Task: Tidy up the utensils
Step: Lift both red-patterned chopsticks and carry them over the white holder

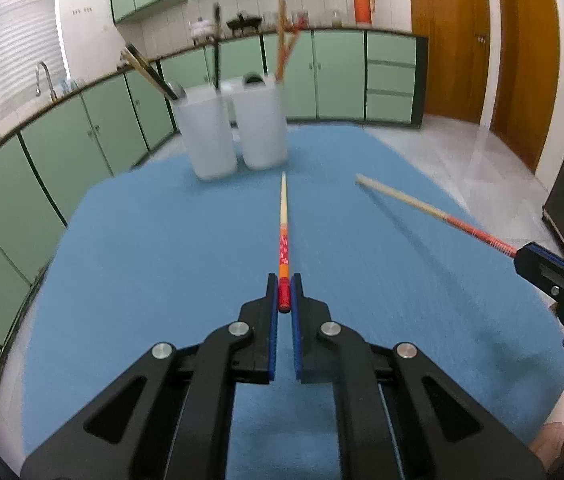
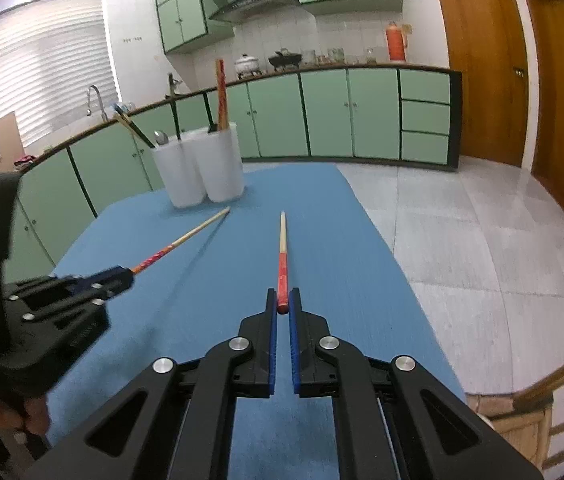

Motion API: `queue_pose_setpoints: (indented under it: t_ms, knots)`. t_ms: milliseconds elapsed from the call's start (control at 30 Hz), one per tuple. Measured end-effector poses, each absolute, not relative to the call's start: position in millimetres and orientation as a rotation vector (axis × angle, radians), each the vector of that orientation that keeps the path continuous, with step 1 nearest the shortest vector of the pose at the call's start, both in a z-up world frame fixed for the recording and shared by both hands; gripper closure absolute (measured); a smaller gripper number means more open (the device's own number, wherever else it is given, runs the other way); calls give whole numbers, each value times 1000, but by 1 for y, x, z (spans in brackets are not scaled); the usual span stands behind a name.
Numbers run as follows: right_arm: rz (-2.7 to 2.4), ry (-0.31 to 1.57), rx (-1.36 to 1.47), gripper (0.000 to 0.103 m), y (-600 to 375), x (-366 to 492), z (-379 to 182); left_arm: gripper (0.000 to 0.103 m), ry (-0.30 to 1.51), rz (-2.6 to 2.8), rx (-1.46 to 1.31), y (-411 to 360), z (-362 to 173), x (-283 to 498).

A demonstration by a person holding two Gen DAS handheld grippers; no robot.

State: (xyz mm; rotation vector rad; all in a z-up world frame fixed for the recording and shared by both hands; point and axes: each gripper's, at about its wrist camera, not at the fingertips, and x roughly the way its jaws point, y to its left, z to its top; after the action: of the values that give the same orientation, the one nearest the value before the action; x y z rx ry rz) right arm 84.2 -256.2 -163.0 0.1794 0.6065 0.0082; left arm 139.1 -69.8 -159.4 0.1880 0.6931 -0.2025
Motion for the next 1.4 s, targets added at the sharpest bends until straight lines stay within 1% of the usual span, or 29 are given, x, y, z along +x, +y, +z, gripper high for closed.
queue_pose_setpoints:
  t_ms: [333,533,700,867,1400]
  knots:
    - [77,496,179,97,-255,99,-104,98,535,-214,81,-33,-81,138]
    - [127,456,213,97,-260,120,-64,98,483,-235,-2,-15,-42,151]
    - [174,430,246,97,-262,139,-33,98,452,-247,-52,-6,-20,158]
    - [196,396,217,97,-254,154,-8,98,435,-254,-87,7,-5,168]
    - [235,265,173,97,-231,212,56,98,294,-196,-125,26,49,202]
